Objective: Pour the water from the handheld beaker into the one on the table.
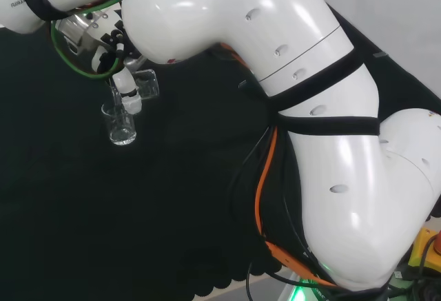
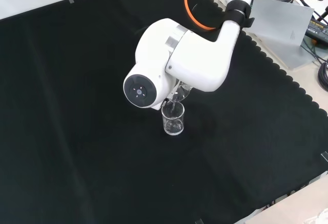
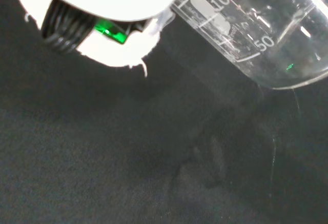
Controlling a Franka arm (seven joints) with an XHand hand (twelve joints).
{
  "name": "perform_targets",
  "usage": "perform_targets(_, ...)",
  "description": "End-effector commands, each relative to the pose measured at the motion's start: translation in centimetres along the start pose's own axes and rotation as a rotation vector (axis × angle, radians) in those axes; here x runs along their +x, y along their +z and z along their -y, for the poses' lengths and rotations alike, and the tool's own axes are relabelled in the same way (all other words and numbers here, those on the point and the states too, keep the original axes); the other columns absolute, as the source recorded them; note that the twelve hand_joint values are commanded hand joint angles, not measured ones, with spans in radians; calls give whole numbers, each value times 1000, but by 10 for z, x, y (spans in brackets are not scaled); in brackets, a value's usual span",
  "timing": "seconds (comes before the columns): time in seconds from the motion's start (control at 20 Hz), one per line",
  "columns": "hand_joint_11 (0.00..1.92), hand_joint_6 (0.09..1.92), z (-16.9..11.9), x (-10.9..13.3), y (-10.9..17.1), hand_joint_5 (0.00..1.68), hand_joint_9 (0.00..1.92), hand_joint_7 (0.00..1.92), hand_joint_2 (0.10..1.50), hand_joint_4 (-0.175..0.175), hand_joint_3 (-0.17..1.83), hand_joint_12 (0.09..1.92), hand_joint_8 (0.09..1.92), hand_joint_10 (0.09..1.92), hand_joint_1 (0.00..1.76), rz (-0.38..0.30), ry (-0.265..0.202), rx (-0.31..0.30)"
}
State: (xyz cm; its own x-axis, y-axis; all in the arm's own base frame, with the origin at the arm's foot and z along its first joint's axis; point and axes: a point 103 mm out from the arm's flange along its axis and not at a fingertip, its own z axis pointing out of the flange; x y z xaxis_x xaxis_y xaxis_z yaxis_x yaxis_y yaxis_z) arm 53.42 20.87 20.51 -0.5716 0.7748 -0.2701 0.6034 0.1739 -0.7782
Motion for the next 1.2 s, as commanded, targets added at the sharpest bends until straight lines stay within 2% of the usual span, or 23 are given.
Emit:
perform_targets(0.05,1030,1125,0,3,-2,1058,1369,1118,624,-175,899,952,1107,1068,1287,13,8,11)
perform_targets(0.55,1040,1124,4,-2,-1,1059,1370,1120,621,-175,902,953,1106,1067,1287,24,16,43)
perform_targets(0.7,1042,1124,3,6,-7,1060,1370,1120,621,-175,903,952,1106,1066,1287,35,26,59)
perform_targets(1.2,1046,1123,4,7,-9,1061,1371,1122,619,-175,904,950,1104,1064,1287,42,33,72)
